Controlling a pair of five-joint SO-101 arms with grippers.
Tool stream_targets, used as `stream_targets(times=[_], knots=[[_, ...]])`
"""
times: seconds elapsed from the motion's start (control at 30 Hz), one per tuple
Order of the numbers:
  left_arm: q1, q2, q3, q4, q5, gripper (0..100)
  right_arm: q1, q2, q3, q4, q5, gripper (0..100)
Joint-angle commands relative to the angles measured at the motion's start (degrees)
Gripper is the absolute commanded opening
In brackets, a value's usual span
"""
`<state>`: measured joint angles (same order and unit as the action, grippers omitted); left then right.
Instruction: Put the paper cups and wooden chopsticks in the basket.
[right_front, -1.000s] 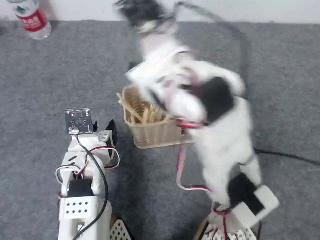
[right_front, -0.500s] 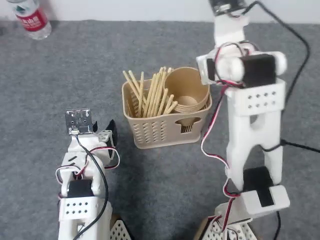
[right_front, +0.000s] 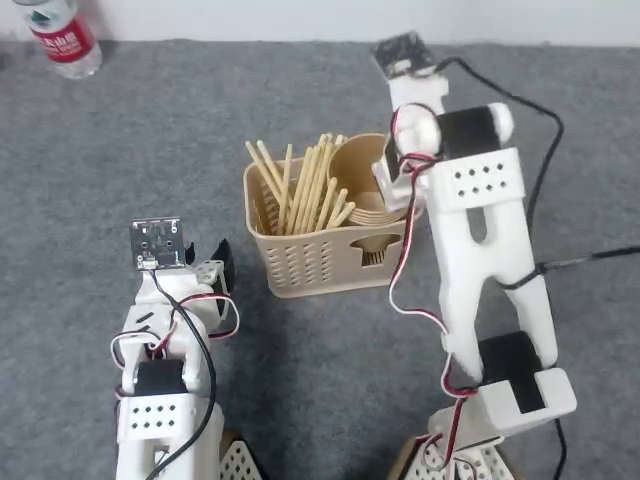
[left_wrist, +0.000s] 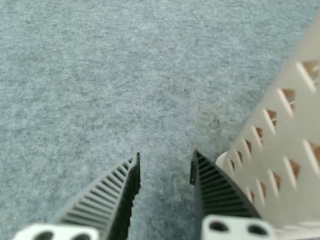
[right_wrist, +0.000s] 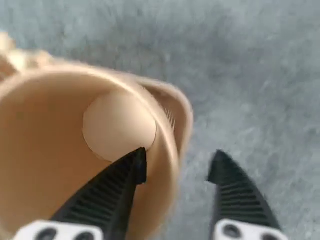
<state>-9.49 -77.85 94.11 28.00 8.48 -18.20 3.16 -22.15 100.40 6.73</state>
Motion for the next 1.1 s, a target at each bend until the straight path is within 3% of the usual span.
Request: stream_targets(times=[0.0,0.27,0.4,0.53,0.7,1.07], knots=[[0.35,-0.62,-0.57,-1.14,-0.53,17,-0.04,-0.31,2.81,-2.59,0.7,0.4],[0.09,-0.62,-0.66,-0.18,-0.53,17,5.23,-1.45,3.52,-9.89,-0.62,0.6],[0.18,-0.62,-0.66,-0.18,-0.53,17,11.91,-6.37,-0.35,-11.38,-12.66,0.6],[0.35,-0.62,-0.66,-0.18,-0.53,17,6.99,-13.41,-1.05,-10.33,-7.74,0.6],[0.35,-0.62,-0.66,-0.18,-0.53,17,1.89,-21.93,-1.05,-10.07,-7.47,0.6],[0.26,-0.62,-0.66,-0.09,-0.53,17,2.42,-16.13,-5.27,-6.73,-9.76,0.6]])
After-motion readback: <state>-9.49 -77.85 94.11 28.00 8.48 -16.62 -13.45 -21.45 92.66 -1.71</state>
